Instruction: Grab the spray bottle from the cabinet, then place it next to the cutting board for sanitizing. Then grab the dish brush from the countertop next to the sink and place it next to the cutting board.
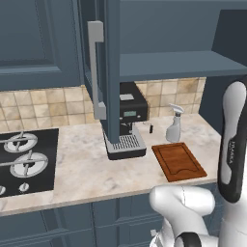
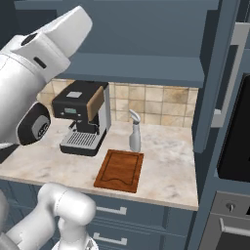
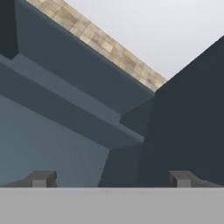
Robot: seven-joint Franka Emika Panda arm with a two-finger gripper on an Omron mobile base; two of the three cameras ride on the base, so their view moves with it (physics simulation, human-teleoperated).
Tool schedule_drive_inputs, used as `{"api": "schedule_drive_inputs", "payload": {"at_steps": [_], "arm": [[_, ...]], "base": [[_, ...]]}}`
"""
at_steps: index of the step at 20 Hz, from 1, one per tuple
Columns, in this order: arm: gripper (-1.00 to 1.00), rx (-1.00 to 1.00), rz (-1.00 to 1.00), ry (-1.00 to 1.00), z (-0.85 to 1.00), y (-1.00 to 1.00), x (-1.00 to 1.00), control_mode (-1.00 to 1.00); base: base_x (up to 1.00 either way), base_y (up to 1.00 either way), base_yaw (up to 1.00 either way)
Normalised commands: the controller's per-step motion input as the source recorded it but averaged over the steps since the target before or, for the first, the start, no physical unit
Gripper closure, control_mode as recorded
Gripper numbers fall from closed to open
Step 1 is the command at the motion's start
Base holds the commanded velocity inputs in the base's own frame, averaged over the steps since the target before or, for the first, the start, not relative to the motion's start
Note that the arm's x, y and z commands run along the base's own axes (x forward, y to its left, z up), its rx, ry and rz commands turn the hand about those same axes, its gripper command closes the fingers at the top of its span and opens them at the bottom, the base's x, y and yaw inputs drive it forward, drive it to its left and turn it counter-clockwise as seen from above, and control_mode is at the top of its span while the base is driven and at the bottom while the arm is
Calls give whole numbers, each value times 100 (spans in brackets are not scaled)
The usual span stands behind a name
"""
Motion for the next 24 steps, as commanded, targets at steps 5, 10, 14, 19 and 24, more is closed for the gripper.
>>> {"api": "schedule_drive_inputs", "payload": {"at_steps": [5, 10, 14, 19, 24], "arm": [[-100, 31, 0, 0, 0, 30, -10, -100], [-100, 7, 5, 23, 0, 29, 12, -100], [-100, 1, 7, 34, -9, 1, 1, -100], [-100, 0, 1, 49, -27, -3, 0, -100], [-100, 0, 7, 52, -41, -1, -1, -100]], "base": [[0, 0, 0], [0, 0, 0], [0, 0, 0], [0, 0, 0], [0, 0, 0]]}}
